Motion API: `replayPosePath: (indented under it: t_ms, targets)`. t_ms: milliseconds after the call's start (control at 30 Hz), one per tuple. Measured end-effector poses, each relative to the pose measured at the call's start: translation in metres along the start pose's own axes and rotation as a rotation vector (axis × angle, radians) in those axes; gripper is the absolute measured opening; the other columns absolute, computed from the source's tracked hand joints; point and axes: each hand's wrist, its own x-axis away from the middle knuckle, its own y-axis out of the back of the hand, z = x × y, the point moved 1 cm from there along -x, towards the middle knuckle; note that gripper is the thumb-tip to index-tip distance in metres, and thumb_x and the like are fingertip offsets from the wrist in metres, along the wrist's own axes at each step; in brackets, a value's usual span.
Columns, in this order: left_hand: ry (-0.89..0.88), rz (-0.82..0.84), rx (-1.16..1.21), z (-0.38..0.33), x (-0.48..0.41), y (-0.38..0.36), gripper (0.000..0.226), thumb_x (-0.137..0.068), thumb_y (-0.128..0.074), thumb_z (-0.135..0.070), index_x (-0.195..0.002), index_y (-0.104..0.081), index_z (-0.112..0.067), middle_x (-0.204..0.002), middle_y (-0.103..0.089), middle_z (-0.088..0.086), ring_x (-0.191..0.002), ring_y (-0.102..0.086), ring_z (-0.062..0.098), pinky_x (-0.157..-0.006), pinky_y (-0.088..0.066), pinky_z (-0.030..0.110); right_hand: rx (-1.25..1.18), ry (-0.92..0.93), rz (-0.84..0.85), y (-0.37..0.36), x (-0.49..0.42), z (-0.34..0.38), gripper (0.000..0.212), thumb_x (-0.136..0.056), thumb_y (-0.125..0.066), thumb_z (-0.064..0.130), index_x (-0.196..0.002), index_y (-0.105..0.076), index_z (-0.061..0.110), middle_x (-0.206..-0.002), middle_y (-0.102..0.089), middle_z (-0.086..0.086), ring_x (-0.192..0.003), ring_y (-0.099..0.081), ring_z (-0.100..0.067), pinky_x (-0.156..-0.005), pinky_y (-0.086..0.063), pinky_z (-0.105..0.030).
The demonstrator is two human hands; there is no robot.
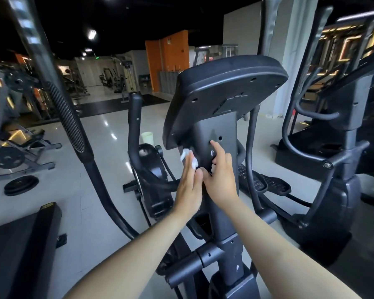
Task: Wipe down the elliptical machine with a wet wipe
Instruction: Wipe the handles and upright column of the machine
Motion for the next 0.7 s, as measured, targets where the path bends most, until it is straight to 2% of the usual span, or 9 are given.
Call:
replayPosePath:
  t_ms: [133,300,400,467,567,600,633,667,700]
  targets:
    - [0.126,0.039,0.026,0.029,0.021,-0.005,0.057,-0.112,-0.033,-0.031,-0.162,-0.01,-0.039,-0.146,-0.007,-0.057,-0.142,-0.009,-0.024,-0.118,-0.01,0.012,-0.011,-0.021,0.006,0.001,0.009,-0.003,0.067,-0.094,-0.06,0.006,-0.149,-0.036,0.038,-0.113,-0.039,0.006,-0.091,-0.047,0.004,-0.079,-0.039,-0.008]
    - [-0.028,-0.014,-0.02,-0.014,-0.002,0.002,0.058,-0.112,-0.029,-0.02,-0.164,-0.004,-0.023,-0.163,0.002,-0.029,-0.145,0.0,-0.021,-0.115,-0.004,0.004,-0.095,-0.066,-0.062,0.009,0.013,0.002,0.06,-0.084,-0.055,-0.004,-0.132,-0.046,0.031,-0.108,-0.04,0.009,-0.099,-0.046,-0.002,-0.079,-0.036,-0.004]
    - [-0.084,-0.083,-0.017,-0.03,-0.02,0.004,0.058,-0.112,-0.03,-0.02,-0.164,-0.006,-0.024,-0.165,-0.001,-0.025,-0.147,-0.002,-0.017,-0.115,-0.004,0.004,-0.168,-0.123,-0.063,0.011,0.014,0.003,0.057,-0.082,-0.053,-0.008,-0.127,-0.046,0.026,-0.108,-0.041,0.008,-0.098,-0.045,-0.003,-0.081,-0.036,-0.004]
    - [-0.052,-0.092,-0.024,-0.022,-0.017,0.003,0.059,-0.111,-0.034,-0.02,-0.164,-0.009,-0.028,-0.166,-0.005,-0.025,-0.144,-0.005,-0.022,-0.111,-0.007,0.0,-0.175,-0.141,-0.065,0.01,0.019,0.0,0.055,-0.083,-0.05,-0.011,-0.124,-0.045,0.025,-0.11,-0.041,0.007,-0.097,-0.044,-0.002,-0.084,-0.037,-0.008]
    - [0.062,-0.068,-0.074,0.005,0.003,0.0,0.059,-0.108,-0.045,-0.021,-0.161,-0.021,-0.032,-0.16,-0.022,-0.031,-0.136,-0.026,-0.02,-0.103,-0.018,-0.002,-0.158,-0.141,-0.066,0.005,0.028,-0.006,0.056,-0.081,-0.042,-0.013,-0.116,-0.044,0.031,-0.105,-0.042,0.007,-0.089,-0.047,-0.014,-0.085,-0.05,-0.038]
    - [0.075,-0.061,-0.092,0.015,0.008,-0.001,0.049,-0.106,-0.049,-0.017,-0.153,-0.037,-0.029,-0.149,-0.039,-0.029,-0.129,-0.041,-0.012,-0.101,-0.024,0.002,-0.163,-0.136,-0.058,0.005,0.03,-0.006,0.056,-0.081,-0.04,-0.013,-0.115,-0.045,0.032,-0.105,-0.042,0.006,-0.086,-0.048,-0.017,-0.081,-0.054,-0.044]
    - [0.069,-0.066,-0.11,0.024,0.01,-0.001,0.03,-0.104,-0.053,-0.012,-0.132,-0.052,-0.022,-0.129,-0.054,-0.021,-0.115,-0.053,0.001,-0.097,-0.031,0.01,-0.171,-0.132,-0.046,0.004,0.032,-0.007,0.056,-0.082,-0.038,-0.013,-0.115,-0.046,0.032,-0.105,-0.044,0.004,-0.084,-0.049,-0.018,-0.077,-0.056,-0.043]
    - [0.066,-0.069,-0.085,0.03,0.013,0.0,0.012,-0.101,-0.055,-0.007,-0.107,-0.055,-0.017,-0.11,-0.056,-0.012,-0.099,-0.053,0.01,-0.092,-0.036,0.017,-0.176,-0.139,-0.032,0.004,0.034,-0.007,0.054,-0.085,-0.038,-0.014,-0.115,-0.048,0.029,-0.106,-0.047,0.001,-0.083,-0.049,-0.017,-0.072,-0.056,-0.033]
    - [0.08,-0.084,-0.05,0.03,0.016,0.002,0.013,-0.099,-0.055,-0.005,-0.091,-0.051,-0.014,-0.099,-0.054,-0.009,-0.09,-0.048,0.009,-0.085,-0.037,0.019,-0.185,-0.155,-0.016,0.004,0.036,-0.006,0.05,-0.088,-0.037,-0.014,-0.114,-0.05,0.026,-0.106,-0.05,-0.003,-0.081,-0.05,-0.015,-0.065,-0.052,-0.022]
